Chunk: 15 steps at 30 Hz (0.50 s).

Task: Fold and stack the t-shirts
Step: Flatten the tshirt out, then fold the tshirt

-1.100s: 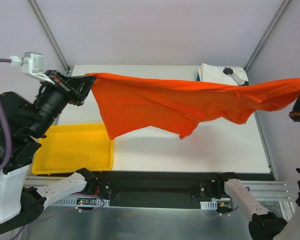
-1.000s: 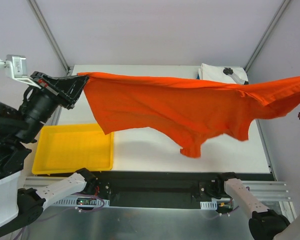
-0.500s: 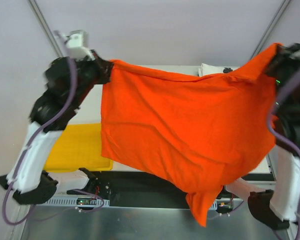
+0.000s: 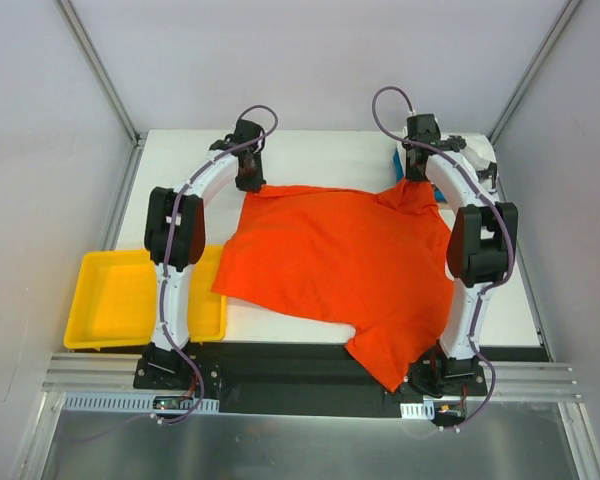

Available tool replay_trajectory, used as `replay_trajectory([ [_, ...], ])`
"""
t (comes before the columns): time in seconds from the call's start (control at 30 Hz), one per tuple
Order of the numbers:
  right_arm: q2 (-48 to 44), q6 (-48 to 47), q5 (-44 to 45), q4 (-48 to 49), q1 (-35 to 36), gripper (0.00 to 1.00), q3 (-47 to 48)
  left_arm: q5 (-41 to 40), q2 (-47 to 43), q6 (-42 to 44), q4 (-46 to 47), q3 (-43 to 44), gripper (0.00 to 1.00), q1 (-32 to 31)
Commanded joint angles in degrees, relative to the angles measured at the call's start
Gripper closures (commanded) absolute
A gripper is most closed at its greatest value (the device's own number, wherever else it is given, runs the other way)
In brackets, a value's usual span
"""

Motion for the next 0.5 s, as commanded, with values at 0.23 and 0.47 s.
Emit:
replay_trajectory([
  [0.23,-6.0,6.8,-2.7,-1.9,-0.2,0.99,0.5,10.4,0.4,0.5,0.2,5.7,1.0,3.4],
  [0.47,-18.1,11.4,-6.2,-6.5,-0.2,0.99,-9.5,10.6,-7.1,-0.3,1.8,-2.5,1.0,3.4],
])
